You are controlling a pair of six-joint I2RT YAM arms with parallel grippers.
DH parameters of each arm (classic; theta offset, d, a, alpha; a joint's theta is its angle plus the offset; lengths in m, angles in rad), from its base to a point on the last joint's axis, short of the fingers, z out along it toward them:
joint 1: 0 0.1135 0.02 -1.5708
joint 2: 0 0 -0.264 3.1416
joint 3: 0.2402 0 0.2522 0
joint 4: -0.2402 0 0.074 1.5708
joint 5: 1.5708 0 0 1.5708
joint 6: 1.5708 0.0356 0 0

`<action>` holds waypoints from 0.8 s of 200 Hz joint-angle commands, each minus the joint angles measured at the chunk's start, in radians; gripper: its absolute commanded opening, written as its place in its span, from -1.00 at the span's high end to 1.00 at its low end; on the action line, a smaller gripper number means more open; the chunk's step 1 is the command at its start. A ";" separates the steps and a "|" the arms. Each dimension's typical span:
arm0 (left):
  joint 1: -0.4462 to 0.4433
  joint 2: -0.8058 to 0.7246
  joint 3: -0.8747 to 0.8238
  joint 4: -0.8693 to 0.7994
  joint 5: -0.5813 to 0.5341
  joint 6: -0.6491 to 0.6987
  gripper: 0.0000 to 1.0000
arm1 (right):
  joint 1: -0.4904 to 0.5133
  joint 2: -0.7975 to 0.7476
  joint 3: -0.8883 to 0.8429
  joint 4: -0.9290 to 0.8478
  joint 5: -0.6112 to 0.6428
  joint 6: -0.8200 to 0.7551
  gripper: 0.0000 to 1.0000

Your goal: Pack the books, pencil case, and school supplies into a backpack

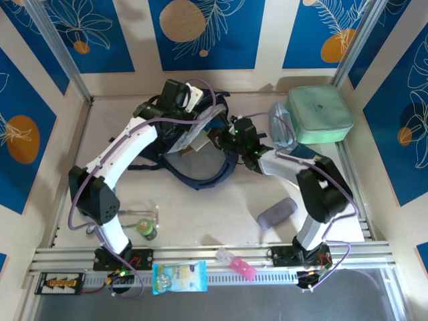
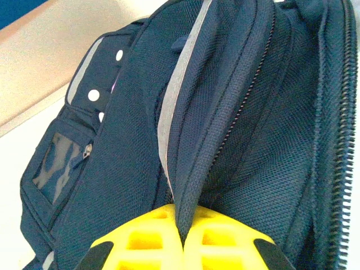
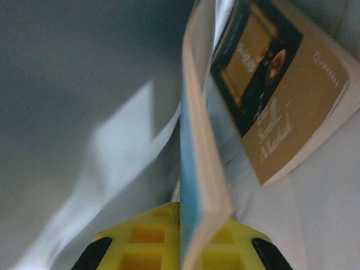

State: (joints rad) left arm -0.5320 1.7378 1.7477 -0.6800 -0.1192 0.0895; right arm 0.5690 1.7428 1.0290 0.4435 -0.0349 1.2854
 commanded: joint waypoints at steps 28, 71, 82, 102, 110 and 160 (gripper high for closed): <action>0.024 -0.030 0.082 0.092 0.068 -0.043 1.00 | 0.024 0.265 0.291 -0.182 0.047 0.070 0.98; 0.043 -0.030 0.096 0.089 0.096 -0.057 1.00 | 0.059 0.409 0.452 -0.274 0.124 0.113 0.60; 0.045 -0.025 0.098 0.088 0.100 -0.060 1.00 | 0.063 0.427 0.477 -0.281 0.111 0.099 0.43; 0.050 -0.017 0.102 0.081 0.106 -0.065 1.00 | 0.063 0.400 0.452 -0.267 0.079 0.089 0.03; 0.053 -0.017 0.102 0.079 0.106 -0.065 1.00 | 0.064 0.367 0.419 -0.251 0.079 0.077 -0.15; 0.067 -0.010 0.101 0.091 0.116 -0.088 1.00 | 0.066 0.129 0.195 -0.285 0.095 0.063 -0.51</action>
State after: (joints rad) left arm -0.4828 1.7424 1.7794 -0.6975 -0.0402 0.0433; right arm 0.6323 2.0041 1.3014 0.1764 0.0498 1.3582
